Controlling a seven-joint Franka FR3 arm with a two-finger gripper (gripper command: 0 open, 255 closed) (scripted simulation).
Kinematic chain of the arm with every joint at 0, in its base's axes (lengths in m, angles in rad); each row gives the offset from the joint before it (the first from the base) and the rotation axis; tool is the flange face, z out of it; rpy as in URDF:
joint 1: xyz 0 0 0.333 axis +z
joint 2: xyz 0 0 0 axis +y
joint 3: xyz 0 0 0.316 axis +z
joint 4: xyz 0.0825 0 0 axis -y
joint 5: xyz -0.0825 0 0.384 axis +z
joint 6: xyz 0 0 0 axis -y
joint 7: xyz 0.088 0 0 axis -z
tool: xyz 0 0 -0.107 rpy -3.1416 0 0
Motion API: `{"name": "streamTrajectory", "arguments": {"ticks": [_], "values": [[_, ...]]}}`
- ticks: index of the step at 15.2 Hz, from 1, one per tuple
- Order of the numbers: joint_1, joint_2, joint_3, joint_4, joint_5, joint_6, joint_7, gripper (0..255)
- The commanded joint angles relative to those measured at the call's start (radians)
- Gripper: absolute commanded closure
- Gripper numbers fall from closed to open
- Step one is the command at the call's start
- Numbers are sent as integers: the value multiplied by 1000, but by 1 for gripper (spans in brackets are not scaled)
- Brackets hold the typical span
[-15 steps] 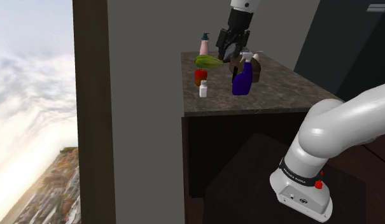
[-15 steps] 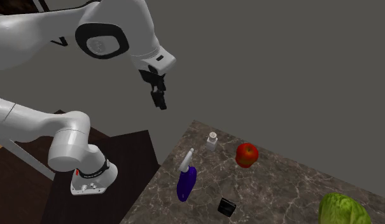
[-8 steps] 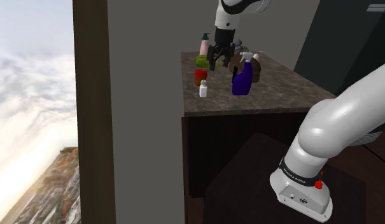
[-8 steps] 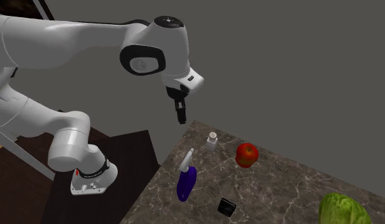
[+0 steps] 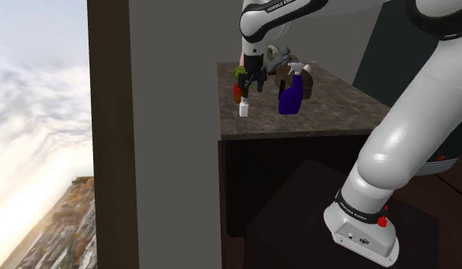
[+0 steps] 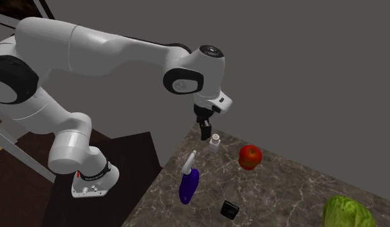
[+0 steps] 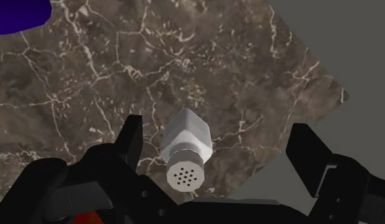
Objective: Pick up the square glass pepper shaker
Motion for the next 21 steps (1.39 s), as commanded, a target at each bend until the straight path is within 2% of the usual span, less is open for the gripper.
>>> {"name": "streamTrajectory", "arguments": {"ticks": [1, 3, 11, 13, 14, 21], "values": [[-5, 84, -8, 41, -8, 16, -20, 0], [-9, 163, -12, 85, -15, 25, -35, 0], [-10, 204, -13, 25, -13, 123, -35, 0], [-10, 204, -13, 25, -13, 123, -35, 0], [-11, 205, -13, 29, -12, 121, -35, 255], [-11, 205, -13, 29, -12, 121, -36, 255]]}}
